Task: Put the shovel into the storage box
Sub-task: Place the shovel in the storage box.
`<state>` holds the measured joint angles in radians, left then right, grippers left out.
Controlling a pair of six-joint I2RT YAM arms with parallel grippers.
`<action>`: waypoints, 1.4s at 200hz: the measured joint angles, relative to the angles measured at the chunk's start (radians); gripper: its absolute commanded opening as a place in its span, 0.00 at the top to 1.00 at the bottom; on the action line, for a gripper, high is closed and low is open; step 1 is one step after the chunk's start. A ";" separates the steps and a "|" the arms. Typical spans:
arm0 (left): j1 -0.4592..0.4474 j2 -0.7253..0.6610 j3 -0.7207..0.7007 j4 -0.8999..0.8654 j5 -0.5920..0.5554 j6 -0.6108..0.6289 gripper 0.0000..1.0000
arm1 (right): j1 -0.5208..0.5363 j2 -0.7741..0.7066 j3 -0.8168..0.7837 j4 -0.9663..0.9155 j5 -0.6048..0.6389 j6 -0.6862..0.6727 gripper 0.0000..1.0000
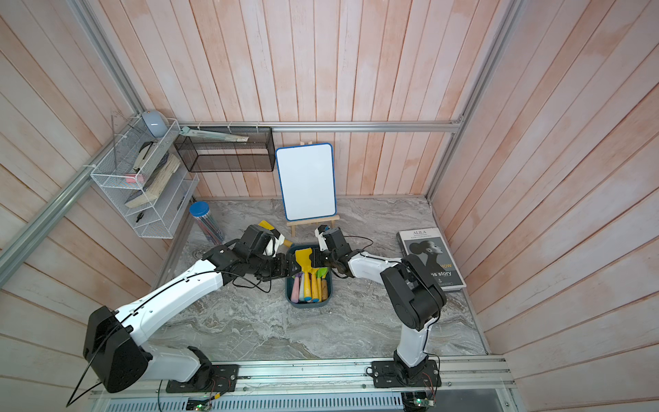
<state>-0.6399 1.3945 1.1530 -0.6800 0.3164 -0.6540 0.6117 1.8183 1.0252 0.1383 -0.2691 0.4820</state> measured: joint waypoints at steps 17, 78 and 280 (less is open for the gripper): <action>0.000 0.000 0.000 0.000 0.000 0.000 0.26 | -0.002 0.000 0.000 0.001 -0.001 0.000 1.00; 0.000 0.000 0.000 -0.001 -0.010 0.000 0.26 | -0.006 0.000 0.000 -0.004 0.002 0.000 1.00; 0.236 0.146 0.018 0.018 -0.032 -0.066 0.25 | -0.013 -0.142 0.000 -0.132 0.050 -0.035 0.73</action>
<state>-0.4038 1.5410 1.1709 -0.6617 0.2844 -0.7204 0.5983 1.6764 1.0248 0.0059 -0.2188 0.4465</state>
